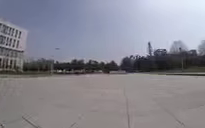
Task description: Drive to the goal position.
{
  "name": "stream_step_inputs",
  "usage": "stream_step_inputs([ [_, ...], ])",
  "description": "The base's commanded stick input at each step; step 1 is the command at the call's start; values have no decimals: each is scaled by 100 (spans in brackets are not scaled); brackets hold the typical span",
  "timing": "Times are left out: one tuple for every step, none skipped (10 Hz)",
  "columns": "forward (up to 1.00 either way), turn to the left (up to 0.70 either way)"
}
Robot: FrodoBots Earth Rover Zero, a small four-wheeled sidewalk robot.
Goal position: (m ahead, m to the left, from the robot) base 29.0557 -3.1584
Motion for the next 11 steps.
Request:
stream_step_inputs([
  [100, 0],
  [100, 0],
  [100, 0],
  [100, 0],
  [100, 0],
  [100, 0],
  [100, 0],
  [100, 0],
  [100, 0],
  [100, 0],
  [100, 0],
])
